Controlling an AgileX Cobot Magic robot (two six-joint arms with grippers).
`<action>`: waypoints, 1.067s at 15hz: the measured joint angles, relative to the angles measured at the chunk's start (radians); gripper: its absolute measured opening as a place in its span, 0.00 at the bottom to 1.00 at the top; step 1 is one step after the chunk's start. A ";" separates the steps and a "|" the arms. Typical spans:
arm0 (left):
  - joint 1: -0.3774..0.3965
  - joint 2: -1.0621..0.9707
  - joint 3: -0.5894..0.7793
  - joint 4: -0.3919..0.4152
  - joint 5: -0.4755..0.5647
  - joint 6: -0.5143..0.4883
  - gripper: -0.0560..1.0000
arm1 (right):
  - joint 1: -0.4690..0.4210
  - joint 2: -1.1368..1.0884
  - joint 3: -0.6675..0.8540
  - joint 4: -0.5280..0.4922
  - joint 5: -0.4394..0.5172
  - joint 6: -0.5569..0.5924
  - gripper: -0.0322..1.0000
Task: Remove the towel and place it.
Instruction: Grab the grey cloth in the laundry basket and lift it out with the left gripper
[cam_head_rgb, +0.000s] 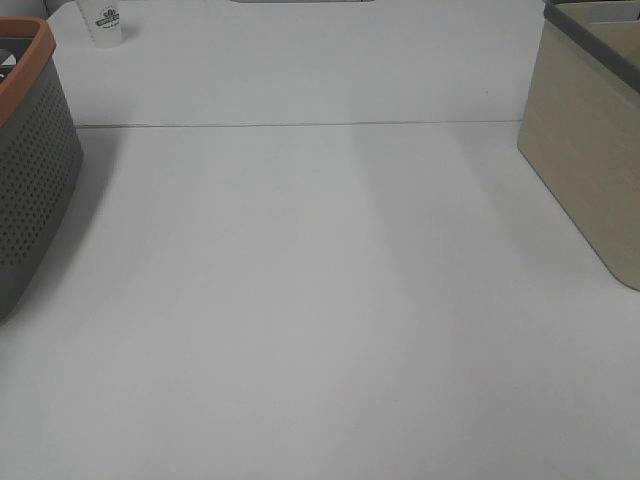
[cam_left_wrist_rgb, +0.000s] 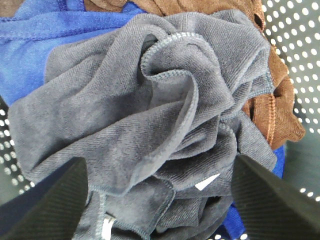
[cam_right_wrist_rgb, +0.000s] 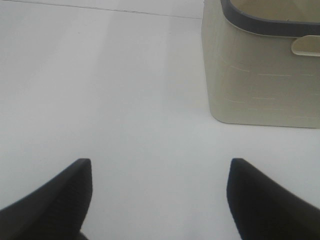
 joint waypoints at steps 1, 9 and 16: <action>0.000 0.012 0.000 -0.014 0.000 0.000 0.75 | 0.000 0.000 0.000 -0.001 0.000 0.000 0.75; 0.000 0.040 0.000 -0.057 -0.013 -0.030 0.19 | 0.000 0.000 0.000 -0.001 0.000 0.002 0.75; 0.000 0.016 -0.017 -0.061 -0.003 -0.030 0.05 | 0.000 0.000 0.000 -0.001 0.000 0.002 0.75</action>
